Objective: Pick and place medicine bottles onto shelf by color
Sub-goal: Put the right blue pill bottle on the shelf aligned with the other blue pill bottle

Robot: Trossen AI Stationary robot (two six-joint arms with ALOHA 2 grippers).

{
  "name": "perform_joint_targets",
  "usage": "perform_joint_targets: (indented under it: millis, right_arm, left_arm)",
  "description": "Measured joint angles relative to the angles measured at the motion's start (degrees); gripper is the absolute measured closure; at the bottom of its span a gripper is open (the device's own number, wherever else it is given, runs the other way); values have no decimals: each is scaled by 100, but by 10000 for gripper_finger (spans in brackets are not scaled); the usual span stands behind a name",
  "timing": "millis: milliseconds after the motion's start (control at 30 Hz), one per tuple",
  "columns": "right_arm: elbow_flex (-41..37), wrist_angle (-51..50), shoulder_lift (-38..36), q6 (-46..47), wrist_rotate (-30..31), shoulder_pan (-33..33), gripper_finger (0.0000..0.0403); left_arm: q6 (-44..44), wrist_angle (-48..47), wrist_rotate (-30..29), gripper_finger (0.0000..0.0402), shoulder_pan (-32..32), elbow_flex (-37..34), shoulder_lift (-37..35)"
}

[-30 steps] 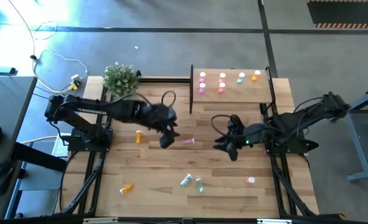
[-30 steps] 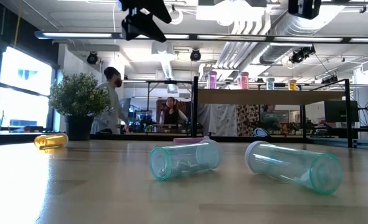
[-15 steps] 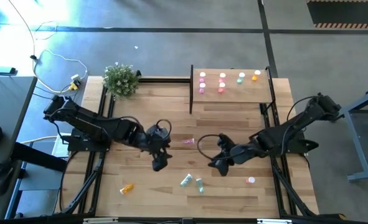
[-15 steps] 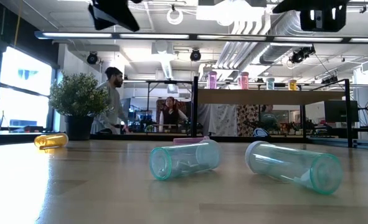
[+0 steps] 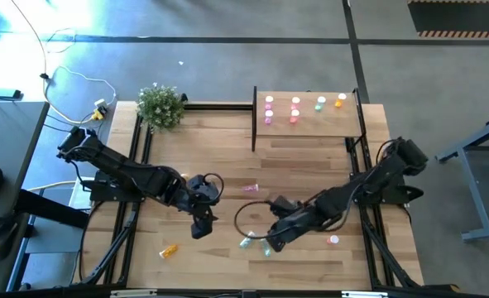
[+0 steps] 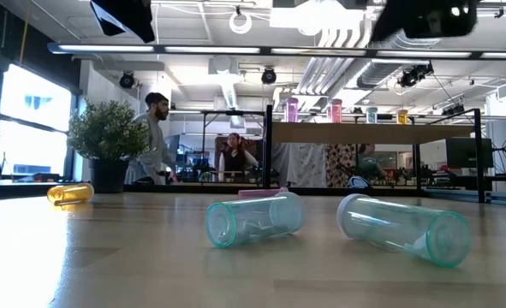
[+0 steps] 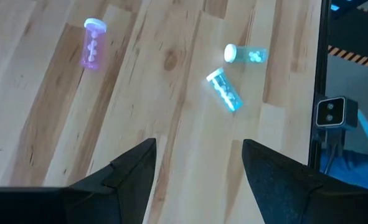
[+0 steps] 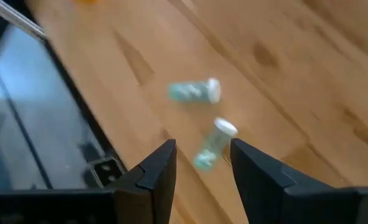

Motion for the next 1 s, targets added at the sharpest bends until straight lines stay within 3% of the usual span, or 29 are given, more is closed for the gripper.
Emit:
perform_joint_targets:
  millis: [200, 467, 1000]
  right_arm:
    - [72, 74, 532, 291, -471, 4, 235]
    - [72, 452, 1038, 1056, -520, 15, 180]
    - [74, 883, 1700, 1707, -774, 52, 194]
  left_arm:
    - [149, 4, 1, 174, -1, 0, 0]
    - [181, -112, -4, 174, 10, 0, 0]
    - [345, -602, -41, 174, 128, 0, 0]
